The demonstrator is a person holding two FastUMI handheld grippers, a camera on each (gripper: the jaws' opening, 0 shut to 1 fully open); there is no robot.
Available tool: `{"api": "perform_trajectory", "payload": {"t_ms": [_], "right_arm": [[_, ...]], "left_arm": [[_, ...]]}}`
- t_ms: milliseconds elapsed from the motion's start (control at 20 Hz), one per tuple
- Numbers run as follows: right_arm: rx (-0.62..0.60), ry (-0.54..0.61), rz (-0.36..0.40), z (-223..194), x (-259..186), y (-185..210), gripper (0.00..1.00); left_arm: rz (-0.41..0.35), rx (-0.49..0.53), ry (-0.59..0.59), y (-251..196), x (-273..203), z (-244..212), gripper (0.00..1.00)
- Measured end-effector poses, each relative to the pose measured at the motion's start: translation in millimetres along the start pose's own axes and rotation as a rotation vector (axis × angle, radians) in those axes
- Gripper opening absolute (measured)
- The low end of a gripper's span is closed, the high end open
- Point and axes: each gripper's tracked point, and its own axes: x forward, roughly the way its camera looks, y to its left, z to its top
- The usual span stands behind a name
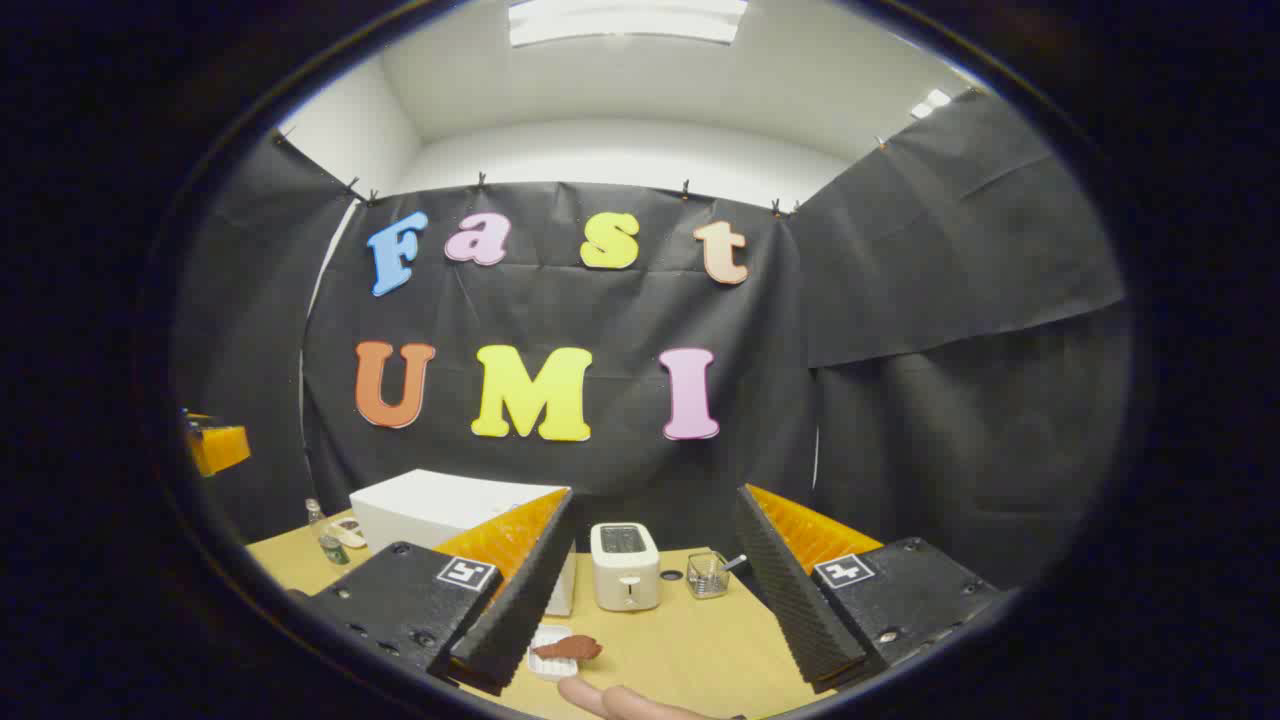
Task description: Open the microwave oven with the left hand, put the food in, and close the microwave oven.
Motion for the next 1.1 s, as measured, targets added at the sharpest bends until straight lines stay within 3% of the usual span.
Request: {"api": "perform_trajectory", "payload": {"t_ms": [50,100,150,200,350,400,450,750,800,850,900,950,1100], "right_arm": [[0.003,0.003,0.001,-1.9,-0.2,-1.7,1.00],[0.007,0.005,0.000,-2.4,0.0,-2.3,0.90],[0.009,0.005,-0.001,-3.6,0.5,-3.4,0.90],[0.006,0.006,-0.001,-3.1,0.7,-3.9,1.00],[0.006,0.006,-0.002,-4.0,0.7,-5.9,1.00],[0.005,0.003,-0.001,-3.5,0.7,-6.2,0.91],[0.003,0.002,-0.001,-4.2,-0.3,-7.2,0.90],[0.007,-0.008,0.004,-6.2,-0.4,-11.8,0.91],[0.006,-0.018,0.006,-5.2,0.0,-13.1,1.00],[0.004,-0.021,0.008,-6.2,0.8,-14.1,0.90],[0.004,-0.020,0.007,-7.2,1.8,-16.5,0.90],[0.007,-0.021,0.006,-8.2,3.4,-18.5,1.00],[0.000,-0.025,-0.003,-10.1,6.2,-27.3,1.00]], "left_arm": [[-0.004,-0.006,0.000,-1.2,1.8,0.5,0.92],[-0.012,-0.010,0.006,-2.1,1.7,-2.8,0.92],[-0.015,-0.012,0.009,-2.7,1.0,-3.4,0.92],[-0.014,-0.012,0.011,-1.8,3.3,-4.0,0.92],[0.002,0.006,0.023,1.4,5.4,-8.5,0.92],[0.004,0.011,0.027,1.3,6.4,-10.1,0.92],[0.004,0.013,0.029,1.5,7.4,-11.2,0.92],[0.002,0.012,0.062,-5.1,17.4,-26.7,0.92],[0.001,0.015,0.072,-7.4,20.3,-30.6,0.92],[0.003,0.011,0.075,-9.5,24.6,-34.2,0.92],[0.001,0.005,0.080,-12.2,30.0,-37.7,0.92],[-0.006,-0.002,0.081,-17.9,35.5,-41.2,0.92],[-0.017,-0.003,0.078,-29.1,57.5,-50.6,0.92]]}}
